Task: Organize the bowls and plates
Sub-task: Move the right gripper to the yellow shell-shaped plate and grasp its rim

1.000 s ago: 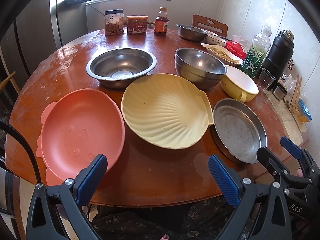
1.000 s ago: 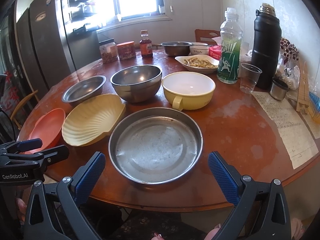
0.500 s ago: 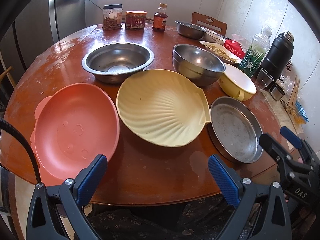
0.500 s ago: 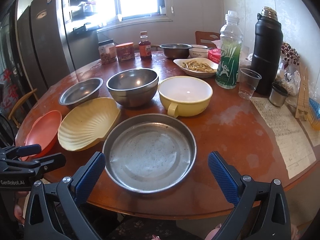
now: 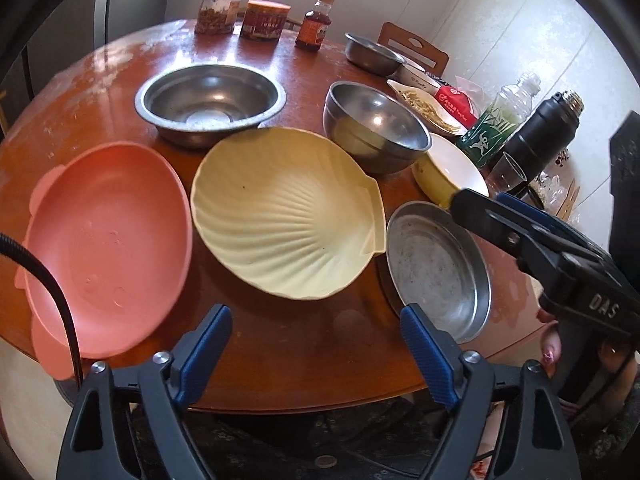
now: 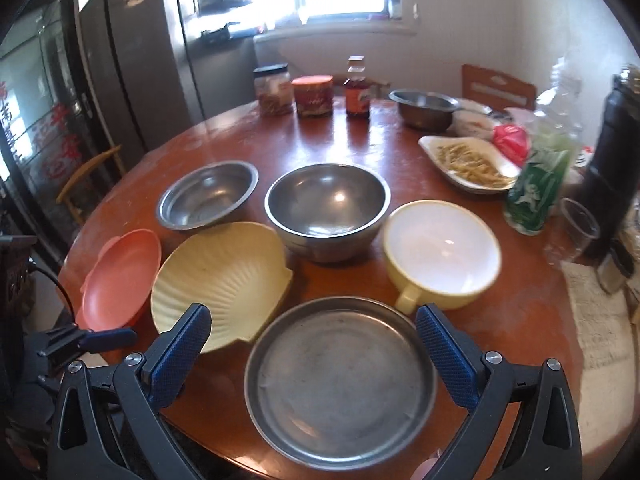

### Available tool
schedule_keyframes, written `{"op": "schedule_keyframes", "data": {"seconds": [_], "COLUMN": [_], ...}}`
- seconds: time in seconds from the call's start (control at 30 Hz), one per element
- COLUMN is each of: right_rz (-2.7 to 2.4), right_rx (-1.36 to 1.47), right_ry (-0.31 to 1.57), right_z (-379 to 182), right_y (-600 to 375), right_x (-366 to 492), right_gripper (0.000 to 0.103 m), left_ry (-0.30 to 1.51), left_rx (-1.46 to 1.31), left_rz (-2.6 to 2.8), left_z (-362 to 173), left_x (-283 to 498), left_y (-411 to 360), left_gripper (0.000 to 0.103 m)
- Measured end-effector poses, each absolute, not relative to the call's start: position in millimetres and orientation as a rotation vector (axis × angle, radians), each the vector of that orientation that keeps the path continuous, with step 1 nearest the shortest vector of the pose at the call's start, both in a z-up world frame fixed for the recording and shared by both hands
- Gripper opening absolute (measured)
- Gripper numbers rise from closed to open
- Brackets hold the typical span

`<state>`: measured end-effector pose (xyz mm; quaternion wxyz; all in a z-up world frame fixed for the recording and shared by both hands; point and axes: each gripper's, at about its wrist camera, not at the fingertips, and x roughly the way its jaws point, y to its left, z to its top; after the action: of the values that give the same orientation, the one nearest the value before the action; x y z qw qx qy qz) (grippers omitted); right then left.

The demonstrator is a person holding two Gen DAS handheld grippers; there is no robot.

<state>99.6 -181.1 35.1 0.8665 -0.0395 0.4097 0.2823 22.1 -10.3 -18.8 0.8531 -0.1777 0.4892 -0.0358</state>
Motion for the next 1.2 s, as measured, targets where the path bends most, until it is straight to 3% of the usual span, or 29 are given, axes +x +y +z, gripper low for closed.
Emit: {"op": "schedule_keyframes", "data": {"seconds": [0.2, 0.3, 0.37, 0.67, 0.83, 0.93, 1.2], "right_rz": [0.644, 0.685, 0.692, 0.719, 0.698, 0.697, 0.749], "right_rx": [-0.174, -0.194, -0.221, -0.282, -0.318, -0.321, -0.317], "right_ry": [0.877, 0.920, 0.953, 0.991, 0.980, 0.985, 1.008], "right_z": [26, 17, 9, -9, -12, -11, -10], "right_y": [-157, -147, -139, -116, -108, -107, -101], "right_x": [121, 128, 132, 142, 144, 143, 122], "right_gripper": [0.097, 0.080, 0.060, 0.030, 0.020, 0.019, 0.019], "left_ry": [1.070, 1.071, 1.071, 1.074, 1.074, 1.079, 1.130], "left_rx": [-0.510, -0.548, -0.558, -0.551, -0.523, -0.511, -0.450], "left_rz": [-0.046, -0.031, -0.021, 0.000, 0.003, 0.000, -0.006], "left_z": [-32, -35, -35, -38, -39, -39, -37], "left_x": [36, 41, 44, 52, 53, 52, 39], "left_y": [0, 4, 5, 9, 12, 16, 41], "left_gripper": [0.071, 0.070, 0.070, 0.060, 0.046, 0.040, 0.037]}}
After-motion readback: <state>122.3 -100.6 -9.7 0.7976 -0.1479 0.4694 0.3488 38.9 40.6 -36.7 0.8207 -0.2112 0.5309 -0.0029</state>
